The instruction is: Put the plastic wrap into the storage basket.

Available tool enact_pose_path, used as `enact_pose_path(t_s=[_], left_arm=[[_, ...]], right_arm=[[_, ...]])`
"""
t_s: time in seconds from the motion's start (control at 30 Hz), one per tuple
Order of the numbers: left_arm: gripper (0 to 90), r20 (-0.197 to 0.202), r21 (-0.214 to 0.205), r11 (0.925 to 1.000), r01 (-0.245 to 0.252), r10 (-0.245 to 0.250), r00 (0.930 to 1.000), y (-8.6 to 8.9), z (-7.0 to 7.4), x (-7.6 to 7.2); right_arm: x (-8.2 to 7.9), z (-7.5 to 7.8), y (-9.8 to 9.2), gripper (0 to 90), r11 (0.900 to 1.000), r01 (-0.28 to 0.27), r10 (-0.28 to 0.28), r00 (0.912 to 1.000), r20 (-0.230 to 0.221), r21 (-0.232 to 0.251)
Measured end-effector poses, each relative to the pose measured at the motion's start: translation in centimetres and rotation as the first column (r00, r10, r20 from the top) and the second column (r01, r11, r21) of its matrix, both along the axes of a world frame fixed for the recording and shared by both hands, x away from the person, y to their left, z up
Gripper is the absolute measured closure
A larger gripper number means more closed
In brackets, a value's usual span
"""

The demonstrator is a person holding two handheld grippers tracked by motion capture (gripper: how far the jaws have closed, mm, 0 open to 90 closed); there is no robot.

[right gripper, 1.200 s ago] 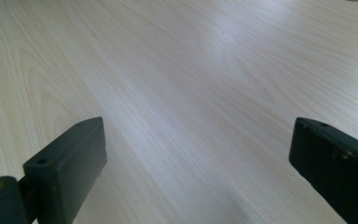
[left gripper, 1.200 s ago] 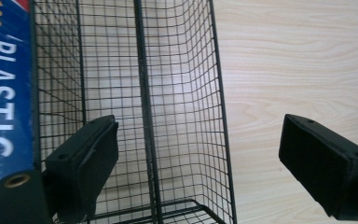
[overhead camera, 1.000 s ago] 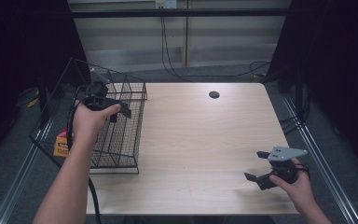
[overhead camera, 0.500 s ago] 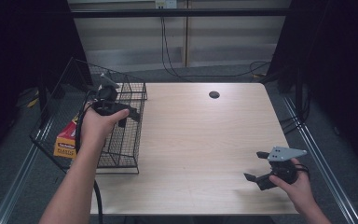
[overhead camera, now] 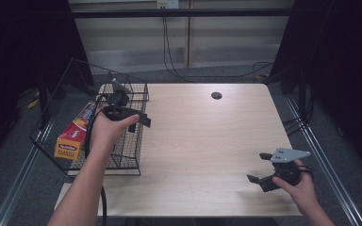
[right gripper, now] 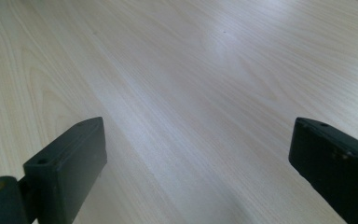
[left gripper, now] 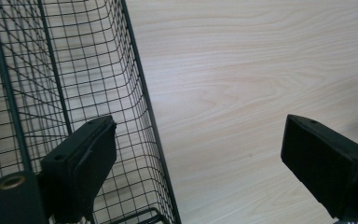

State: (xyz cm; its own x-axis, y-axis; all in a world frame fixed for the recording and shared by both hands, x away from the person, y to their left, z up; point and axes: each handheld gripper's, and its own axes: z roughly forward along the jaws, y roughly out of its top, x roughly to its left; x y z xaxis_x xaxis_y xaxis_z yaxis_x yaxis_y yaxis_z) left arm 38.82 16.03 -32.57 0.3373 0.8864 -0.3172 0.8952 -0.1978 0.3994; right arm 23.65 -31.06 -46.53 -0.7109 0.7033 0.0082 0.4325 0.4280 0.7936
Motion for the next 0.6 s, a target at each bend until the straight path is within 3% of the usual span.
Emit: enact_pose_path(t_s=[0.43,0.6], left_arm=[[10.2,0.013,-0.013,0.9986,0.052,-0.052,0.9986,-2.1,-0.7,-0.5],[10.2,0.005,-0.019,0.9951,0.097,-0.097,0.9952,-2.9,-0.9,-0.8]], right_arm=[[0.0,0.0,0.1,3.9,1.0,-0.007,0.007,1.0,-0.006,-0.002],[0.0,0.0,0.1,3.9,0.9999,-0.01,0.01,0.9999,-0.007,0.001]])
